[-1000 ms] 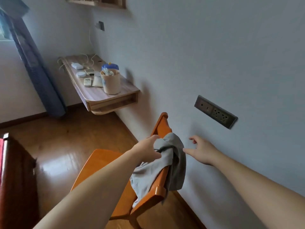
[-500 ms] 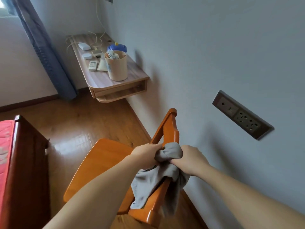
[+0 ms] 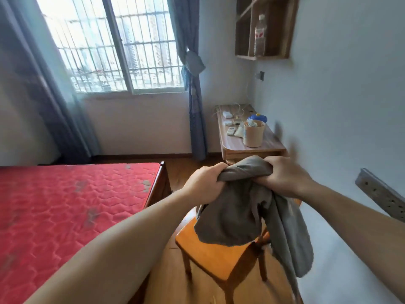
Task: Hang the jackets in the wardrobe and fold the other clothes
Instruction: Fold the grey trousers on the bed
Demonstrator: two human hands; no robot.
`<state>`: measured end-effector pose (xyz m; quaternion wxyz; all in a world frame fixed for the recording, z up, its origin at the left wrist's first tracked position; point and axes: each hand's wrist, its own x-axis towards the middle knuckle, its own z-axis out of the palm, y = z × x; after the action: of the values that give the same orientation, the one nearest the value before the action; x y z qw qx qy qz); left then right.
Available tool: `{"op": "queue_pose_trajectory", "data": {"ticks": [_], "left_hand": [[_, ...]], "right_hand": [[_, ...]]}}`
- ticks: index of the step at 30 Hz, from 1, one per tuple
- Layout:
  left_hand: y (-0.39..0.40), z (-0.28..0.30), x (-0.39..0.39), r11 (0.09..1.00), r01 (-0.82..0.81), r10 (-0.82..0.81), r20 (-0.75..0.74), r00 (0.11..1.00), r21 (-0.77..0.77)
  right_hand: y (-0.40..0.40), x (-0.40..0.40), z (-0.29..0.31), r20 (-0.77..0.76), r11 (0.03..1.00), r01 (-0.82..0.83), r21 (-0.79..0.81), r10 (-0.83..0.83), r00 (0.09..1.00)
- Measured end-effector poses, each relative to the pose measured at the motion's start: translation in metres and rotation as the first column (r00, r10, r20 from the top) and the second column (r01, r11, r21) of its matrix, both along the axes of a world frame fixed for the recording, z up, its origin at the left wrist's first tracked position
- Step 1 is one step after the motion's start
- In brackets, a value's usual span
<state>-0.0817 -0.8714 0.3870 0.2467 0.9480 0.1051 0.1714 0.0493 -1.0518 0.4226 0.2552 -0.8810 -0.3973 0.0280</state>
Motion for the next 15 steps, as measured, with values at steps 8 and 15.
{"op": "queue_pose_trajectory", "data": {"ticks": [8,15], "left_hand": [[0.053,0.053,-0.178,0.892,-0.42,0.453,0.297,0.841,-0.168],[0.11,0.044,-0.326,0.697,-0.461,0.673,0.28,0.685,-0.549]], "right_hand": [[0.071,-0.165,0.0,0.282,0.936,-0.227,0.268,0.149,0.948],[0.107,-0.342,-0.071,0.448,0.94,-0.333,0.075,0.267,0.854]]}}
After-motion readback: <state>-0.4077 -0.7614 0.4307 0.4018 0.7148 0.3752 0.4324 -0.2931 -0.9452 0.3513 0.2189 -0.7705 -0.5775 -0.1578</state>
